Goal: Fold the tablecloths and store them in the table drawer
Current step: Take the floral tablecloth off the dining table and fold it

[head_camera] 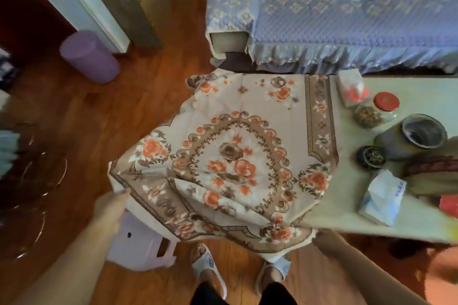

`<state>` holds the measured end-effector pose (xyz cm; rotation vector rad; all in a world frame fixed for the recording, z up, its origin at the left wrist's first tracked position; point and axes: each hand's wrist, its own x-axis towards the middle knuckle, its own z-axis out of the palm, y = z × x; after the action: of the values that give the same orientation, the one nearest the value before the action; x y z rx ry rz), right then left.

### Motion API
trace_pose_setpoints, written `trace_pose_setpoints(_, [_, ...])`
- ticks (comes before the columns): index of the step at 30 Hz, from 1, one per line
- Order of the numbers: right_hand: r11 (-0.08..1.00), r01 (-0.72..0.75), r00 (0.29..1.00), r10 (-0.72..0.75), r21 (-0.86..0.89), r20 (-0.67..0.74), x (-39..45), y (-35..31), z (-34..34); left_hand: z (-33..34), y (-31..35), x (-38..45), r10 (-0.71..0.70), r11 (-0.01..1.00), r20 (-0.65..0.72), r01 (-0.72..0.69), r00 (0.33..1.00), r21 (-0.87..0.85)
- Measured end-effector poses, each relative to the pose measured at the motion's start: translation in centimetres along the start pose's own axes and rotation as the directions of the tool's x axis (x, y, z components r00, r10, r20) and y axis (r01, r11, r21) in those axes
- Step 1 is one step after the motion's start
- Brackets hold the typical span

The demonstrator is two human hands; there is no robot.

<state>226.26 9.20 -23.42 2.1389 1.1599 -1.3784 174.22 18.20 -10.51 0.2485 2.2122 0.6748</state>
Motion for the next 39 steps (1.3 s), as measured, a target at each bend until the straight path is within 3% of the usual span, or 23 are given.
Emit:
trace_pose_setpoints(3, [0.981, 0.185, 0.983, -0.184, -0.055, 0.017, -1.9, -5.9, -0.7, -0.8, 2.3, -2.0, 0.080, 0.997, 0.071, -0.079, 0.994, -0.016])
trace_pose_setpoints(7, [0.895, 0.447, 0.888, -0.445, -0.007, -0.119, -8.2, -15.0, -1.8, -1.5, 7.2, -6.8, 0.197, 0.980, 0.213, -0.200, 0.957, -0.006])
trace_pose_setpoints(9, [0.839, 0.544, 0.833, -0.539, 0.007, -0.123, -11.7, -18.4, -2.1, -2.6, 8.5, -8.2, 0.265, 0.943, 0.281, -0.309, 0.923, 0.126])
trace_pose_setpoints(12, [0.773, 0.634, 0.768, -0.627, 0.021, -0.132, -15.8, -21.8, -2.5, -6.0, 9.3, -9.3, 0.364, 0.758, 0.390, -0.513, 0.846, 0.403])
trace_pose_setpoints(14, [0.738, 0.675, 0.728, -0.668, -0.007, -0.152, -18.4, -23.7, -2.7, -8.8, 9.3, -9.8, 0.400, 0.691, 0.487, -0.605, 0.776, 0.396])
trace_pose_setpoints(17, [0.671, 0.741, 0.656, -0.724, 0.002, -0.214, -21.4, -27.4, -2.5, -10.9, 7.6, -11.0, 0.462, 0.727, 0.540, -0.649, 0.704, 0.225])
trace_pose_setpoints(19, [0.654, 0.748, 0.660, -0.717, 0.111, -0.222, -23.4, -30.6, -1.9, -10.6, 5.8, -12.4, 0.491, 0.766, 0.538, -0.634, 0.685, 0.108])
trace_pose_setpoints(21, [0.638, 0.675, 0.722, -0.675, 0.370, -0.152, -25.2, -34.2, -1.2, -9.7, 3.8, -13.6, 0.511, 0.776, 0.581, -0.631, 0.633, 0.006])
trace_pose_setpoints(23, [0.659, 0.625, 0.760, -0.637, 0.420, -0.130, -26.3, -37.9, -0.6, -8.8, 2.3, -14.7, 0.533, 0.757, 0.627, -0.651, 0.568, -0.053])
trace_pose_setpoints(25, [0.747, 0.613, 0.790, -0.588, 0.257, -0.172, -27.1, -41.0, 0.1, -8.2, 1.2, -14.6, 0.574, 0.712, 0.629, -0.698, 0.523, -0.069])
trace_pose_setpoints(27, [0.834, 0.549, 0.810, -0.546, -0.050, -0.213, -27.5, -43.0, 0.6, -8.0, 0.6, -14.0, 0.632, 0.647, 0.612, -0.759, 0.475, -0.079])
trace_pose_setpoints(29, [0.822, 0.459, 0.812, -0.542, -0.337, -0.217, -27.9, -44.2, 0.8, -7.8, 0.0, -13.1, 0.675, 0.617, 0.591, -0.777, 0.442, -0.124])
trace_pose_setpoints(30, [0.806, 0.437, 0.794, -0.554, -0.400, -0.248, -28.2, -44.6, 0.4, -7.7, -0.3, -12.8, 0.678, 0.611, 0.598, -0.780, 0.427, -0.136])
trace_pose_setpoints(33, [0.818, 0.399, 0.676, -0.567, -0.414, -0.470, -29.1, -46.0, -3.4, -7.2, -1.5, -10.4, 0.573, 0.646, 0.669, -0.764, 0.474, -0.012])
trace_pose_setpoints(36, [0.869, 0.392, 0.542, -0.484, -0.303, -0.687, -30.7, -47.4, -9.2, -6.7, -1.8, -7.9, 0.497, 0.632, 0.684, -0.763, 0.534, 0.137])
trace_pose_setpoints(39, [0.860, 0.503, 0.479, -0.361, -0.087, -0.800, -32.8, -49.1, -15.4, -7.9, 2.3, -6.6, 0.590, 0.616, 0.600, -0.782, 0.540, 0.097])
